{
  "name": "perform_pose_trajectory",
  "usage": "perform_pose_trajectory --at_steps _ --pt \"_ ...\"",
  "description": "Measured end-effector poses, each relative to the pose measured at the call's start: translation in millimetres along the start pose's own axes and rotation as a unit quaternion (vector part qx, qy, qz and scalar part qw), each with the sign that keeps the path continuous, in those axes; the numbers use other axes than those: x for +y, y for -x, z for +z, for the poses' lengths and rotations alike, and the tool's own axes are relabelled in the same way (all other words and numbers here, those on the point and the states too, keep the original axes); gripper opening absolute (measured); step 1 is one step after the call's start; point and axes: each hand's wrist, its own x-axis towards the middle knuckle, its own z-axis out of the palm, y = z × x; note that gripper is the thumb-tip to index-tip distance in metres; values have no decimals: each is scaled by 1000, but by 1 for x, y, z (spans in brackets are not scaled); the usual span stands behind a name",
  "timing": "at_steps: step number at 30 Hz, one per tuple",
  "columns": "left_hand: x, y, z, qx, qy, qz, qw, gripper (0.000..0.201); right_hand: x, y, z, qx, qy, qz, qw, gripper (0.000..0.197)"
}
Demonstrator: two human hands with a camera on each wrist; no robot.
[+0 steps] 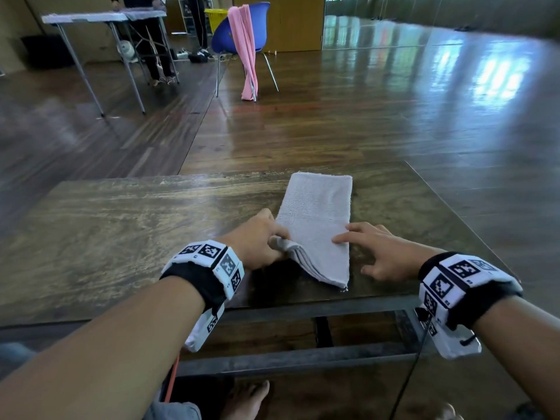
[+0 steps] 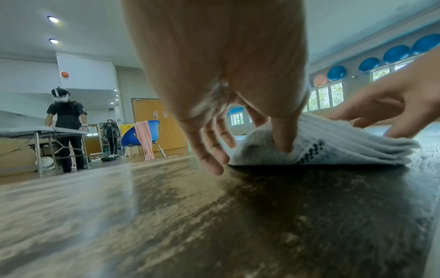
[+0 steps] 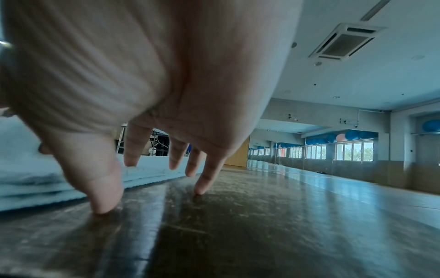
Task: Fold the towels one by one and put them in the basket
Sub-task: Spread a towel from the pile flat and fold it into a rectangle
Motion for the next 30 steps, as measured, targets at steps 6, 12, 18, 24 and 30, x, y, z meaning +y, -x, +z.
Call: perform_pose_trajectory --at_steps 6,12,18,24,30 --pt "10 -10 0 148 73 15 986 29 -1 6 5 20 -29 -43 998 106" --pt "18 -14 -10 157 130 4 979 34 -9 -3 -4 184 -164 -86 965 20" --pt "9 -11 -16 3 127 -70 989 33 -4 -4 -10 83 -309 -27 947 11" --pt "1 -19 -8 -86 184 -158 966 37 2 -10 -10 -1 -404 70 912 31" --pt "-5 -41 5 103 188 -130 968 44 7 -30 -6 174 -431 64 883 18"
